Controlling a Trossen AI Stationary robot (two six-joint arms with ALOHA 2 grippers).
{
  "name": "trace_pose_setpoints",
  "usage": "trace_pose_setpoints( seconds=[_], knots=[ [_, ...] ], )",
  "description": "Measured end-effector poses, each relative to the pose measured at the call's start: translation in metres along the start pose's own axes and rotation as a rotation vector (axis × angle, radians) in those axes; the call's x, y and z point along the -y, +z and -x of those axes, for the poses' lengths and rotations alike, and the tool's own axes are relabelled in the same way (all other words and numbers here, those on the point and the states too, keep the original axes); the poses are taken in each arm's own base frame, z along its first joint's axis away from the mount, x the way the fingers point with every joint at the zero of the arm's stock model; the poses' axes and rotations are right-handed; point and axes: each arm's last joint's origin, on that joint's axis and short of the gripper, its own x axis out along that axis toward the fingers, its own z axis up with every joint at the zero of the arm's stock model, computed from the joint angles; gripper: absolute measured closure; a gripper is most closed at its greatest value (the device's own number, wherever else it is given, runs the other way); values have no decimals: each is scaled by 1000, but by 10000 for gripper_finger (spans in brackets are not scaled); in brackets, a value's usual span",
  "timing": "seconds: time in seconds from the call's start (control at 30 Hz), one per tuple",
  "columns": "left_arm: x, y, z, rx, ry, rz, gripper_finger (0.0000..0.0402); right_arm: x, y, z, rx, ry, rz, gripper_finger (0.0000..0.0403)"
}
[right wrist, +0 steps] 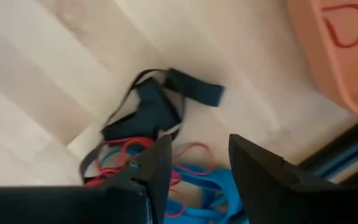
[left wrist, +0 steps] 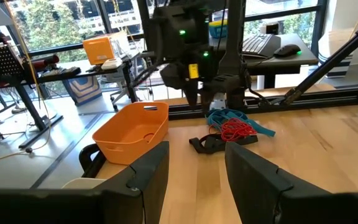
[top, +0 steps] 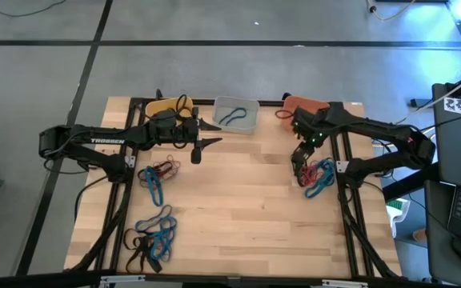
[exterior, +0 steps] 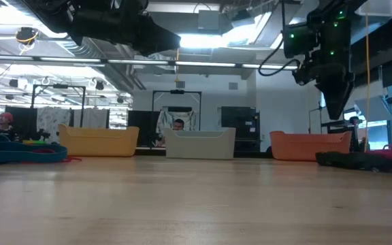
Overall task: Sort rubber bands into baskets
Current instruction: Put the red rubber band into the orange bin
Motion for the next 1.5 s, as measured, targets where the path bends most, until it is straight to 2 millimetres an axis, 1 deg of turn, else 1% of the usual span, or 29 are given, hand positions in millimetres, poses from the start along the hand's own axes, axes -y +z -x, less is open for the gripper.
trace_pose_setpoints(
  seconds=[0.2, 0.43, 0.57, 0.67, 0.8, 1.0, 1.17, 1.3, 1.5],
  knots=[
    [0, 0, 0, 0, 0, 6, 247, -22, -7, 1, 10, -25, 35, 244],
    [0, 0, 0, 0, 0, 13, 247, -38, -14, -2, 15, -31, 24, 244],
    [0, 0, 0, -1, 0, 13, 247, -35, -24, -20, -36, -64, 22, 244],
    [0, 0, 0, -1, 0, 13, 247, -33, -30, -36, -59, -56, 19, 244],
    [0, 0, 0, -1, 0, 13, 247, -31, -37, -51, -81, -45, 17, 244],
    [0, 0, 0, -1, 0, 13, 247, -30, -41, -62, -92, -13, 3, 244],
    [0, 0, 0, 0, 0, 13, 247, -30, -43, -65, -90, -11, 1, 245],
    [0, 0, 0, 0, 0, 13, 247, -30, -42, -65, -88, -10, 0, 263],
    [0, 0, 0, 0, 0, 13, 247, -30, -42, -65, -84, -16, 1, 321]
  ],
)
